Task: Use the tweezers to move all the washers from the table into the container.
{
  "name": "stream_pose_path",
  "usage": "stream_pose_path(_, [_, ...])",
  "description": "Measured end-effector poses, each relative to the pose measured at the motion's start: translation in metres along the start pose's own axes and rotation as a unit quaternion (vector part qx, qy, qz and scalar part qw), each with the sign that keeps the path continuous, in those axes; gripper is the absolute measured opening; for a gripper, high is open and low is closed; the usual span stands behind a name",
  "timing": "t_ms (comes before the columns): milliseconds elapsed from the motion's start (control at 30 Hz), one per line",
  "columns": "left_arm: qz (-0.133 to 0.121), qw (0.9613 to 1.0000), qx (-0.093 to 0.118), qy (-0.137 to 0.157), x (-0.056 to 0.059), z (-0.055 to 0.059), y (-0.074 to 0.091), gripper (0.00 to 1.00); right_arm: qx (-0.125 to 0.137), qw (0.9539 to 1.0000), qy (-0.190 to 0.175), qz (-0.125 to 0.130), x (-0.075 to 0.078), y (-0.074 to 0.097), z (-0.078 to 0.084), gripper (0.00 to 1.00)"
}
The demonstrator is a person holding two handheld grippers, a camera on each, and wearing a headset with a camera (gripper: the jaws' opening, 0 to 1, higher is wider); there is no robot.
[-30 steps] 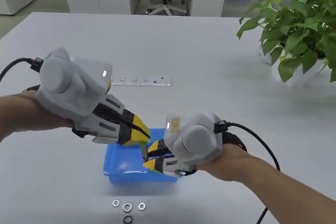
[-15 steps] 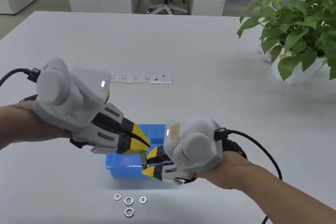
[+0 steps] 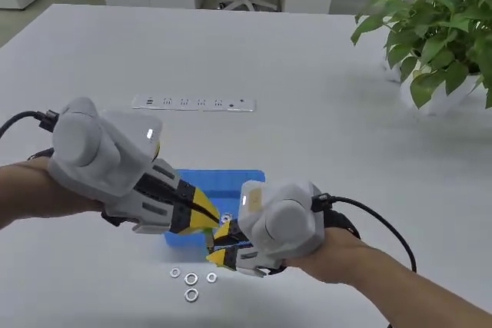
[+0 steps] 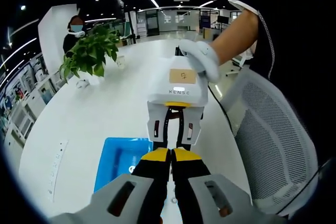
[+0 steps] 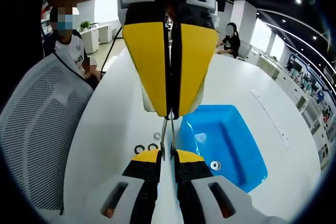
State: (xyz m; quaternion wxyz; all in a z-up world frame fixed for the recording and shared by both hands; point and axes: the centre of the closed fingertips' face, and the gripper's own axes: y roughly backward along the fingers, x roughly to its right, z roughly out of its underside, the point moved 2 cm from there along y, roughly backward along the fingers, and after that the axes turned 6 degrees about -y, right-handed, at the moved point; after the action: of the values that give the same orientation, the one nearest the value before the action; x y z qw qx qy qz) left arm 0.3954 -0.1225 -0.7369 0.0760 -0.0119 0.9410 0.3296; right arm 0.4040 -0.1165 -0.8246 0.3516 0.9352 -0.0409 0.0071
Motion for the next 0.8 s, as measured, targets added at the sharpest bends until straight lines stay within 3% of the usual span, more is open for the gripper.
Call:
stream_pose_path(300, [0.007,1.0000,0.000,0.006,0.009,0.007,-0.007,0.05,-0.004,0.9999,-0.011,-0.007,-0.010,-0.006,0.010,0.12])
stream_pose_path(800, [0.010,0.9996,0.004,0.026,0.015,0.017,-0.015,0.05,-0.009,0.9995,-0.026,-0.017,-0.017,-0.015,0.020,0.13])
